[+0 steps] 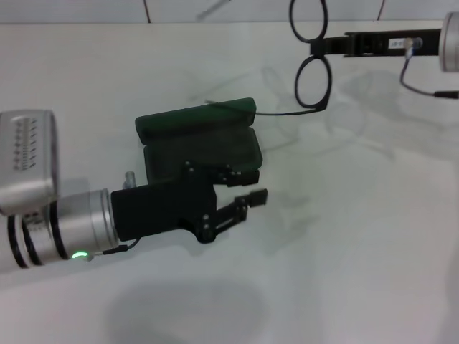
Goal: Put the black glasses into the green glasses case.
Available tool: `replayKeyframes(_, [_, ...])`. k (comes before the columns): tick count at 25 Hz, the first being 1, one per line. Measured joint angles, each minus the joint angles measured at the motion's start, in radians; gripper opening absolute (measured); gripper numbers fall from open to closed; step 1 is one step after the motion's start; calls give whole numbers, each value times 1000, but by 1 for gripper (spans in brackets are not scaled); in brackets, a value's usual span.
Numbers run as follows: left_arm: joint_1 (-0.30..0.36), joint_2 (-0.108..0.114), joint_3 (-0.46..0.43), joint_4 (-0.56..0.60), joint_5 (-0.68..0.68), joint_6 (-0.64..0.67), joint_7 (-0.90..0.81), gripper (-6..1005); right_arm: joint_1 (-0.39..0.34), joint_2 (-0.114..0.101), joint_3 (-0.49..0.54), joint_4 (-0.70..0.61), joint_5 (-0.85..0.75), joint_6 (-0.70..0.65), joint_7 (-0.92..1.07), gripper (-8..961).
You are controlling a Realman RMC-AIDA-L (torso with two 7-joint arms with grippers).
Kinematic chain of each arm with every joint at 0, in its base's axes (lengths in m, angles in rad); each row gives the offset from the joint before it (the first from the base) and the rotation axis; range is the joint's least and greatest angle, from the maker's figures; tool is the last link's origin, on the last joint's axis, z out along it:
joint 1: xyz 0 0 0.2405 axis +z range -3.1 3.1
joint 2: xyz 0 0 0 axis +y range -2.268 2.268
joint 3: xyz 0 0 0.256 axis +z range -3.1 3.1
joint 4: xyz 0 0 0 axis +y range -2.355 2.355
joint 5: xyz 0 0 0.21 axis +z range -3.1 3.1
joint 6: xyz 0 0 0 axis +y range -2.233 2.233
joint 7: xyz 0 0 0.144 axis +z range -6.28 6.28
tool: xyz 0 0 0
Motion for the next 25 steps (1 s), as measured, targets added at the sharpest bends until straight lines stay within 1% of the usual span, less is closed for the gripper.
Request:
replayKeyframes(4, [8,1,0,-43,-76,7,39,357,4,-2,-4,89,92,-1,-66,62])
replayKeyframes(9, [10,5,1,-54,-87,23,52,248,-2,-2,-7,105,101,-6,-81,63])
replayKeyframes(12, [9,4,1,-54,-87,54,77,53,-5,-1,-7,106,101,-7,-82,63])
replayKeyframes(17, [-3,2,3,-58,-86,57,86,-4,-5,4,-10,131,108,-24,-87,64])
replayKeyframes(25, [-12,1,-1,-62,-93,49,88,1,3,9,-11,196,155,-59,-111,65])
